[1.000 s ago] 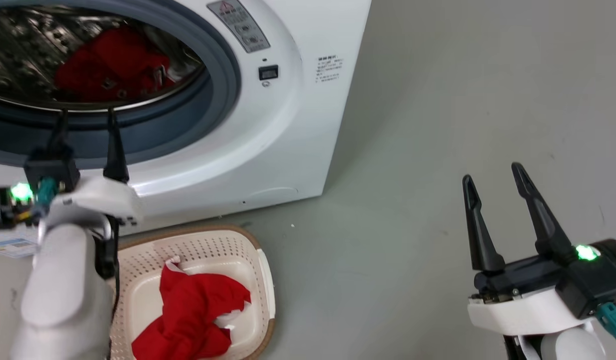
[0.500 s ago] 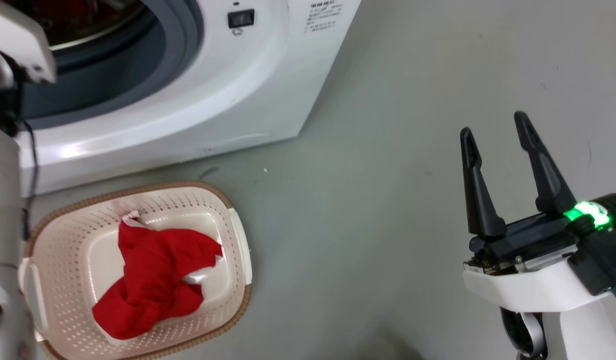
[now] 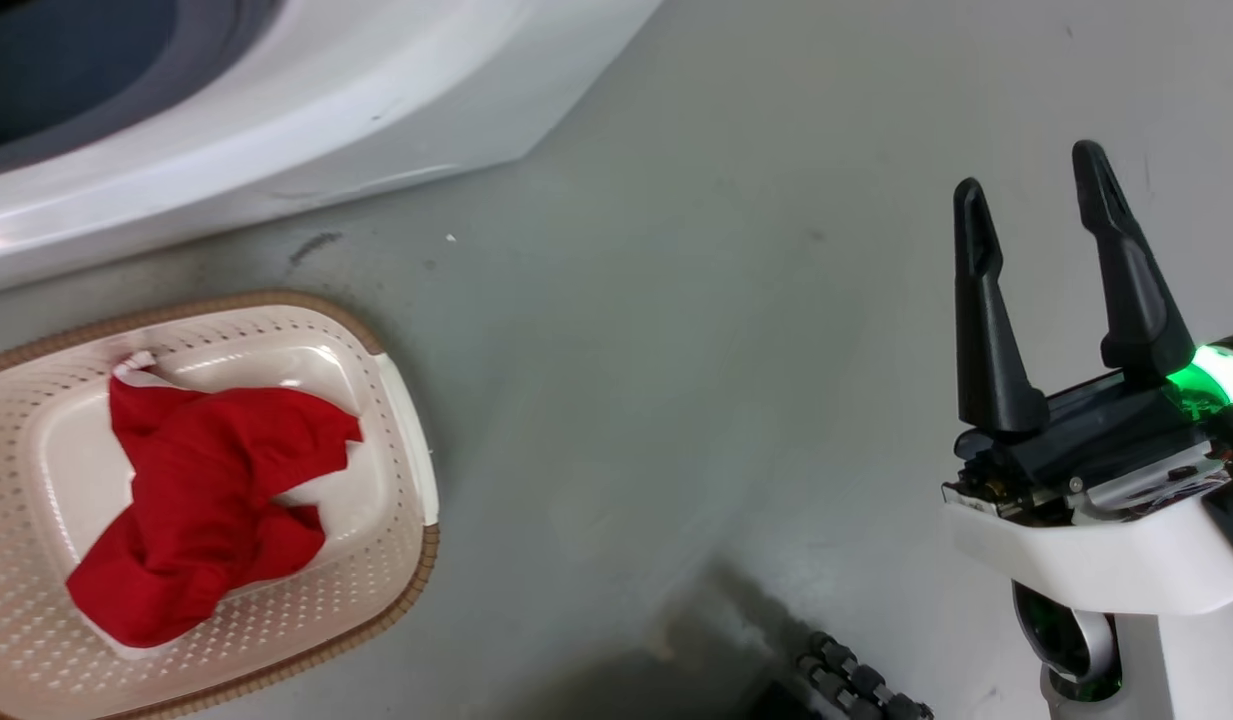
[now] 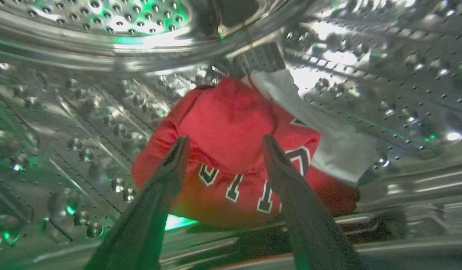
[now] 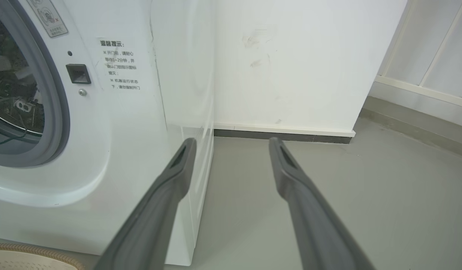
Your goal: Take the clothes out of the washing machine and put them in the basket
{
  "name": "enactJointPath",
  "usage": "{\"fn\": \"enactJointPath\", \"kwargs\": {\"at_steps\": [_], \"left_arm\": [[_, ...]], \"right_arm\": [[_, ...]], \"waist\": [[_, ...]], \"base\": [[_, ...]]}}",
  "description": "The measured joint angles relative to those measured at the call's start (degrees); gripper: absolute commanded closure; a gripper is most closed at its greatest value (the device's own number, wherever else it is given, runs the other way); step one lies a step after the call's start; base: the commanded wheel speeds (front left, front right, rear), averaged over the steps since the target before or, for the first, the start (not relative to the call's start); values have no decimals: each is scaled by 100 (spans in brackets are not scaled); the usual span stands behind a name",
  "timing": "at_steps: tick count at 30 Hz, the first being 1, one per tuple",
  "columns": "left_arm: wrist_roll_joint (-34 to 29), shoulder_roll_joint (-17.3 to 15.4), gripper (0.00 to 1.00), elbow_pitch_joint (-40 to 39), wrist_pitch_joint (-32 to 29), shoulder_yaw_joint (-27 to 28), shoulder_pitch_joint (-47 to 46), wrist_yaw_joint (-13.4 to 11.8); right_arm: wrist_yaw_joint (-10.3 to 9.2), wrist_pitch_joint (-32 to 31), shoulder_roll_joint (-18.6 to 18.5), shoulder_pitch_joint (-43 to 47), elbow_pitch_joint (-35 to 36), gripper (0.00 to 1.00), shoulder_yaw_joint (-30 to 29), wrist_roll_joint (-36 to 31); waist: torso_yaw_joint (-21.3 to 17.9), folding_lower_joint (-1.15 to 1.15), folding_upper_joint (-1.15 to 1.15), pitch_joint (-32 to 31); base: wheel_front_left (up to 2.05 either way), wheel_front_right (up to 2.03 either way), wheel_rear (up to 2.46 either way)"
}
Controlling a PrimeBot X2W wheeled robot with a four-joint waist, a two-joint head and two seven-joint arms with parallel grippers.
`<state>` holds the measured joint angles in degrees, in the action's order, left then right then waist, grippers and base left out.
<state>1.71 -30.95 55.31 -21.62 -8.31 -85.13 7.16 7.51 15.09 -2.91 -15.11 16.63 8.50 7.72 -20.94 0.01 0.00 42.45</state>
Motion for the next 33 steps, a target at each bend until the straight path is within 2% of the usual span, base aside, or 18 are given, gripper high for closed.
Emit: {"fn": "enactJointPath", "kwargs": {"at_steps": [5,9,13,16,23,32,33], "left_arm": [[14,-242,0,222,-927,-96,-625,16],[42,-314,0,293,-1658,-204,-1116,18],[-35,-463,0,249,-2193,-370,-1544,18],[-60,-457,0,260,-2472,-475,-1683,18],[-31,-409,0,322,-2570,-654,-1733,19],[65,-547,0,398,-2356,-867,-1833,23],[71,-557,9,411,-2346,-903,-1847,23]], "right_arm": [[0,0,0,-72,135,0,81,119],[0,0,0,-113,253,0,85,204],[0,0,0,-137,365,0,78,302],[0,0,0,-136,437,0,3,338],[0,0,1,-119,544,0,-60,391],[0,0,1,-107,635,0,-88,366],[0,0,1,-107,636,0,-89,366]], "waist": [[-184,0,0,302],[-331,0,0,535],[-458,0,0,783],[-510,0,0,960],[-481,-1,0,1204],[-388,-1,0,1317],[-383,-1,0,1322]], "base": [[0,0,0],[0,0,0],[0,0,0],[0,0,0],[0,0,0],[4,4,4],[0,0,0]]}}
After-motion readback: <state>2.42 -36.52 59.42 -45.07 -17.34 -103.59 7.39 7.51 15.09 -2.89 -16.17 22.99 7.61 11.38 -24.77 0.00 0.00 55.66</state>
